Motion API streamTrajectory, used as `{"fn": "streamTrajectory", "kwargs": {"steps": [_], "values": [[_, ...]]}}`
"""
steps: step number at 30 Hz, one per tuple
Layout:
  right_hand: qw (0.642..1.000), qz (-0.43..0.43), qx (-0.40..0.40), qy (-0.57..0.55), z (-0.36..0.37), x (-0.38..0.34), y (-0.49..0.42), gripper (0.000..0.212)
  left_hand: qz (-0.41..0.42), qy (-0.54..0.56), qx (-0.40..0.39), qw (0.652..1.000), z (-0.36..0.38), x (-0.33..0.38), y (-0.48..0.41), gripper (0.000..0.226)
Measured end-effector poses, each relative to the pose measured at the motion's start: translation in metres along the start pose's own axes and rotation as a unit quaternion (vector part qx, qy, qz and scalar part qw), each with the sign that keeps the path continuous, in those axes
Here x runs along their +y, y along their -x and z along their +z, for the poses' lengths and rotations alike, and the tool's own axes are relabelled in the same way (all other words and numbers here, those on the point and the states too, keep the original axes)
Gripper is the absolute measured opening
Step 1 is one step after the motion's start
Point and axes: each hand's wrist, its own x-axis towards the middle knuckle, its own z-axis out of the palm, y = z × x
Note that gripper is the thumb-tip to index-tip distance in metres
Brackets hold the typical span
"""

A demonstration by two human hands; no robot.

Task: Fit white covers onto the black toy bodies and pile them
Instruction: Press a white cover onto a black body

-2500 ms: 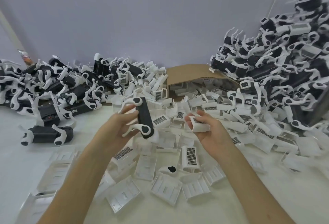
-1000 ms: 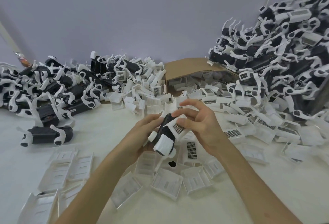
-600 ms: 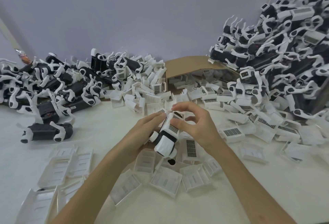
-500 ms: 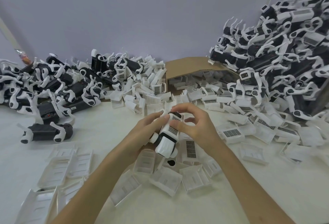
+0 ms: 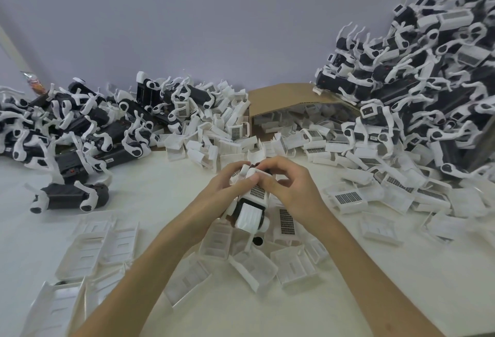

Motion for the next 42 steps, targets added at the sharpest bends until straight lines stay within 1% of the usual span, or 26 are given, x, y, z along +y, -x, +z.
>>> {"fn": "streamTrajectory", "kwargs": {"steps": [4,7,9,12,13,18,21,23,26,29,32,35,37,39,42], "values": [[0.999,0.019,0.008,-0.027,0.0,0.001,-0.001,0.004,-0.003,-0.007,0.011,1.0,0.005,0.001,0.001,0.035],[0.998,0.039,0.009,-0.054,0.001,0.002,0.0,0.005,0.002,-0.009,0.018,1.0,0.009,0.001,0.002,0.038],[0.995,0.054,0.01,-0.083,0.001,0.003,0.0,0.006,-0.007,-0.015,0.027,0.999,0.01,0.002,0.002,0.035],[0.991,0.072,0.011,-0.113,0.0,0.003,-0.001,0.026,-0.024,-0.025,0.033,0.999,0.012,0.003,0.003,0.03],[0.992,0.069,0.01,-0.109,0.0,0.003,-0.001,0.028,-0.025,-0.025,0.034,0.999,0.012,0.003,0.003,0.028],[0.996,0.04,-0.009,-0.077,0.002,0.004,-0.001,0.015,-0.031,-0.011,0.038,0.999,0.013,0.005,0.003,0.02],[0.997,0.037,-0.009,-0.066,0.002,0.006,-0.001,0.014,-0.037,-0.014,0.036,0.999,0.013,0.005,0.004,0.017],[0.997,0.038,-0.008,-0.062,0.001,0.007,-0.001,0.015,-0.04,-0.018,0.033,0.998,0.012,0.004,0.004,0.02],[0.997,0.037,-0.008,-0.063,0.002,0.006,0.0,0.019,-0.037,-0.006,0.029,0.999,0.013,0.004,0.004,0.037],[0.997,0.031,-0.012,-0.067,0.003,0.004,0.0,0.016,-0.035,0.011,0.028,0.999,0.013,0.005,0.003,0.043],[0.996,0.017,-0.013,-0.083,0.003,0.004,0.0,0.004,-0.038,0.029,0.021,0.999,0.012,0.005,0.003,0.044],[0.996,0.013,-0.002,-0.085,0.003,0.003,0.001,0.006,-0.037,0.027,0.017,0.999,0.014,0.006,0.005,0.045],[0.997,0.013,0.008,-0.079,0.004,0.002,0.001,0.003,-0.031,0.012,0.018,0.999,0.015,0.005,0.006,0.038],[0.997,0.014,0.028,-0.076,0.006,0.001,0.002,0.007,-0.018,-0.005,0.025,1.0,0.017,0.005,0.007,0.03],[0.995,0.012,0.035,-0.09,0.008,0.0,0.003,0.004,-0.012,-0.016,0.033,0.999,0.019,0.005,0.008,0.035]]}}
